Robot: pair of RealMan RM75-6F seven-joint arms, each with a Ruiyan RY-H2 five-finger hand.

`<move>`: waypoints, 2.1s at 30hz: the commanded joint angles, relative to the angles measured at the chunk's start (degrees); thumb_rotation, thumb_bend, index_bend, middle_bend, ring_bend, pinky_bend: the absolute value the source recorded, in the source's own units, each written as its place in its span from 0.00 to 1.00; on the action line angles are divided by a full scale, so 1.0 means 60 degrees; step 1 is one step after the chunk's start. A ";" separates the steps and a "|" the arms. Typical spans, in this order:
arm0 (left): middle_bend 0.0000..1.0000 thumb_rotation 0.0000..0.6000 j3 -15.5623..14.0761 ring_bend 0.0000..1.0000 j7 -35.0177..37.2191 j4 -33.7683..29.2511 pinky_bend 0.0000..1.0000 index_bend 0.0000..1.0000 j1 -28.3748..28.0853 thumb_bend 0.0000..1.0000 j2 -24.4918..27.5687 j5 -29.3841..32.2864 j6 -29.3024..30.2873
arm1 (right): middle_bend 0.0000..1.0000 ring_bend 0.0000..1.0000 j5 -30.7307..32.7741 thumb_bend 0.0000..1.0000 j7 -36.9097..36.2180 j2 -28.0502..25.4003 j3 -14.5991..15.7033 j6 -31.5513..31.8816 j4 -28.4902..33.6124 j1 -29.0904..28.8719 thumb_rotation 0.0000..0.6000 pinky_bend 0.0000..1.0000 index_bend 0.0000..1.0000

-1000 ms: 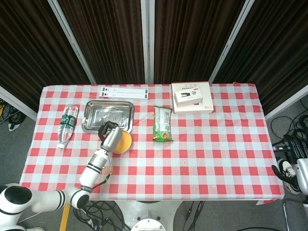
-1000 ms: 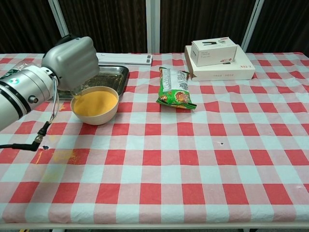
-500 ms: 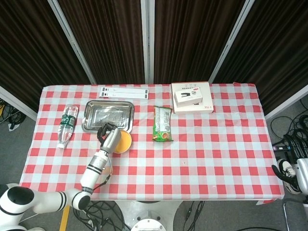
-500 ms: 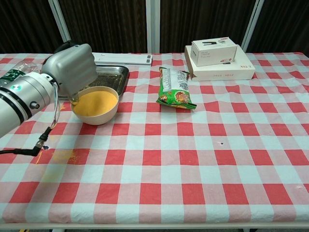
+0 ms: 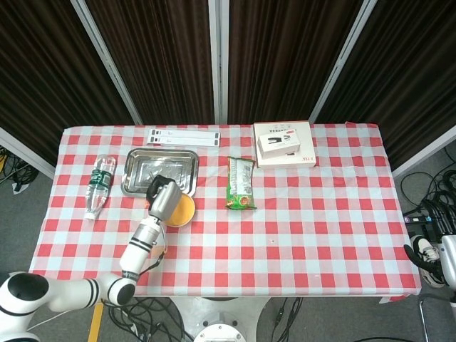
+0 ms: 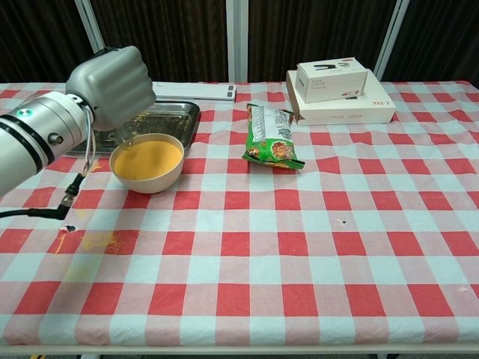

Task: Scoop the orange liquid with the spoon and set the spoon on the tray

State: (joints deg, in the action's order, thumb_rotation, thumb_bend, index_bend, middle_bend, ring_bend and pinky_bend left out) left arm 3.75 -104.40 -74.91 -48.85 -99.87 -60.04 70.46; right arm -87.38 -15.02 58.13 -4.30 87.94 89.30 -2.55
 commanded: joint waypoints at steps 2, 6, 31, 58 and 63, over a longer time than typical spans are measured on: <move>1.00 1.00 0.0128 0.96 0.2891 0.0635 0.94 0.69 -0.0108 0.55 0.0226 -0.0902 -0.0590 | 0.08 0.00 -0.0004 0.18 -0.0022 0.0021 0.0005 -0.0043 -0.0021 -0.0021 1.00 0.05 0.05; 1.00 1.00 0.0511 0.96 0.5285 0.1099 0.94 0.69 0.0006 0.54 0.0282 -0.1036 -0.0846 | 0.08 0.00 0.0009 0.18 -0.0030 0.0014 -0.0006 -0.0057 -0.0035 -0.0030 1.00 0.05 0.05; 1.00 1.00 0.2142 0.96 1.0329 0.3389 0.94 0.46 -0.0342 0.53 -0.0094 0.2623 -0.4051 | 0.08 0.00 0.0129 0.18 0.0084 0.0000 -0.0041 -0.0179 0.0035 -0.0070 1.00 0.05 0.05; 0.41 1.00 0.0137 0.26 1.3673 -0.2258 0.35 0.34 0.4312 0.23 0.4692 -0.0593 0.1351 | 0.04 0.00 0.0223 0.18 -0.0291 0.0176 -0.0057 -0.0711 -0.0321 -0.0346 1.00 0.05 0.05; 0.41 1.00 -0.0593 0.26 1.3426 -0.2947 0.34 0.34 0.5351 0.23 0.4921 -0.1320 0.2552 | 0.04 0.00 0.0037 0.18 -0.0271 0.0342 -0.0021 -0.0631 -0.0344 -0.0388 1.00 0.05 0.05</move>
State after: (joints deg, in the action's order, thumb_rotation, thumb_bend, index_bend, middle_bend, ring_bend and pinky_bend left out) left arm 2.51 -23.45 -90.28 -19.24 -71.50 -66.26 82.89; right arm -87.05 -16.65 60.07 -4.47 84.04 87.25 -4.85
